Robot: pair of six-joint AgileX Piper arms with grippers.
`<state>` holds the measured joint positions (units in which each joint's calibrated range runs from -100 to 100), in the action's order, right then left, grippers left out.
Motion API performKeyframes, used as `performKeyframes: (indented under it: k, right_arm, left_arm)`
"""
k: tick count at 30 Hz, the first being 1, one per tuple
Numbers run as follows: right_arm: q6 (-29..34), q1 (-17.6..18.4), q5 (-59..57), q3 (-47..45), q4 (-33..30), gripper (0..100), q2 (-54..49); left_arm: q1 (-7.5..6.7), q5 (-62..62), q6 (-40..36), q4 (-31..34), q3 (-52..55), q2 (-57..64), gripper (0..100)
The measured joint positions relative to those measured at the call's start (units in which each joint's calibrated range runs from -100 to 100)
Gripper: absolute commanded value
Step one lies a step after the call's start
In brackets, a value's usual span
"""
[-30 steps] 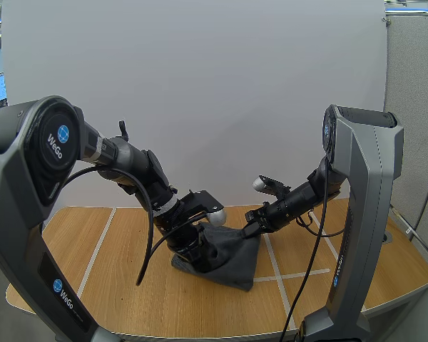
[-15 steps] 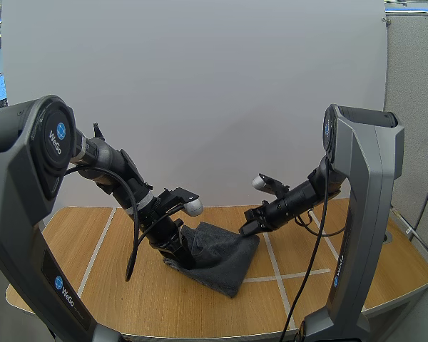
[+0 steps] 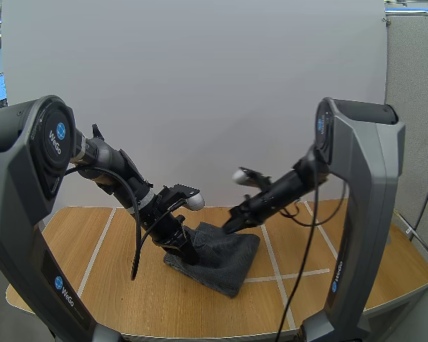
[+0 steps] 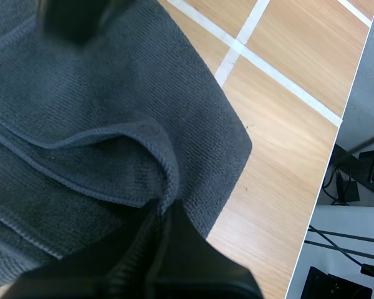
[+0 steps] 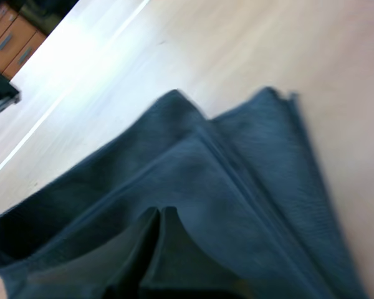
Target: Fold the towel
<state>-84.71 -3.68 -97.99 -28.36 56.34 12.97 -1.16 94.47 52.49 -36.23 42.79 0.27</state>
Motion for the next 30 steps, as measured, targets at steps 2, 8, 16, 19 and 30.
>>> performKeyframes:
  k: [2,8,16,19,30]
  right_arm:
    - [0.2,1.8,1.9,0.0,-0.4,0,0.0]
    - [0.3,3.9,7.5,0.0,-0.4,0,3.3]
    - [0.3,4.0,8.2,1.5,-0.3,0,6.2]
    - [0.3,4.0,8.4,1.9,-0.3,0,7.0]
    - [1.4,4.0,2.5,9.1,1.3,0,15.2]
  left_arm:
    - [0.00,0.0,-0.3,0.0,0.0,0.0,0]
    - [0.00,0.0,-0.8,-0.1,0.0,0.0,0]
    - [0.00,0.0,-1.1,-0.1,0.0,0.0,0]
    - [0.00,0.0,-1.1,-0.1,0.0,0.0,0]
    - [0.00,1.4,-2.6,0.8,0.0,0.0,100]
